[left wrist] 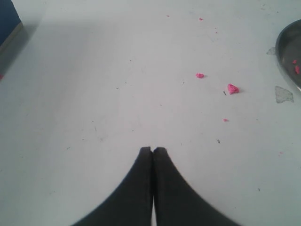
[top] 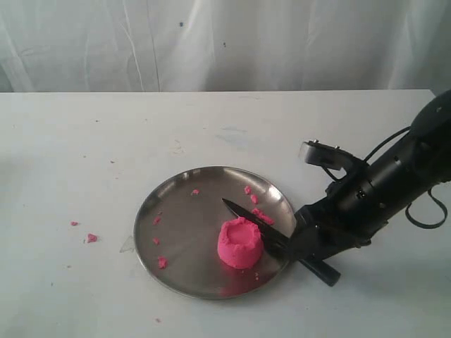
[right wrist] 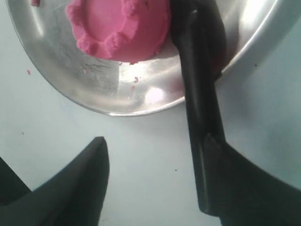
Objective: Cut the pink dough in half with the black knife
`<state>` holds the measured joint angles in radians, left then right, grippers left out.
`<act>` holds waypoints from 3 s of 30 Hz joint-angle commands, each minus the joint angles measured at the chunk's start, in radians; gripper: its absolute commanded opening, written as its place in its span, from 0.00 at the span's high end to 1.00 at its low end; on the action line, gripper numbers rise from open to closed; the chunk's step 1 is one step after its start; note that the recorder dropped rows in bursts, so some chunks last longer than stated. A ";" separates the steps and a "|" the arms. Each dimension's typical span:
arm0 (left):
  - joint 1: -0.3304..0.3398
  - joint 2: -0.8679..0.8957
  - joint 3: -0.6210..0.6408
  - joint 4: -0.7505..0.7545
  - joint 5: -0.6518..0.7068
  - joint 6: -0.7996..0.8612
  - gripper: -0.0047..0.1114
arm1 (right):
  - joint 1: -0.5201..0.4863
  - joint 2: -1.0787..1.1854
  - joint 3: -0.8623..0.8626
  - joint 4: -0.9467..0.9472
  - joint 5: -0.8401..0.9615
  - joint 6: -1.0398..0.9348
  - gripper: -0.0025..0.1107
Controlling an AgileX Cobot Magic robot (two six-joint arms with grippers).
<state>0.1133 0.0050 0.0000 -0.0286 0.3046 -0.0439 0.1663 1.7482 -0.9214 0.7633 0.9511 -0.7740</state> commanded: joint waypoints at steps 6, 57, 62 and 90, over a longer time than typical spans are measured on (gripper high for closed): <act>0.004 -0.005 0.000 -0.008 0.005 -0.003 0.96 | 0.002 0.018 -0.003 -0.027 -0.093 -0.007 0.48; 0.004 -0.005 0.000 -0.008 0.005 -0.003 0.96 | 0.002 0.040 -0.055 -0.032 -0.006 -0.030 0.98; 0.004 -0.005 0.000 -0.008 0.005 -0.003 0.96 | 0.002 -0.062 -0.055 -0.065 -0.064 0.017 0.98; 0.004 -0.005 0.000 -0.008 0.001 -0.003 0.96 | 0.186 -0.449 0.154 -0.219 -0.516 -0.001 0.98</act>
<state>0.1133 0.0050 0.0000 -0.0286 0.3046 -0.0439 0.3105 1.3476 -0.7740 0.5396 0.4745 -0.7483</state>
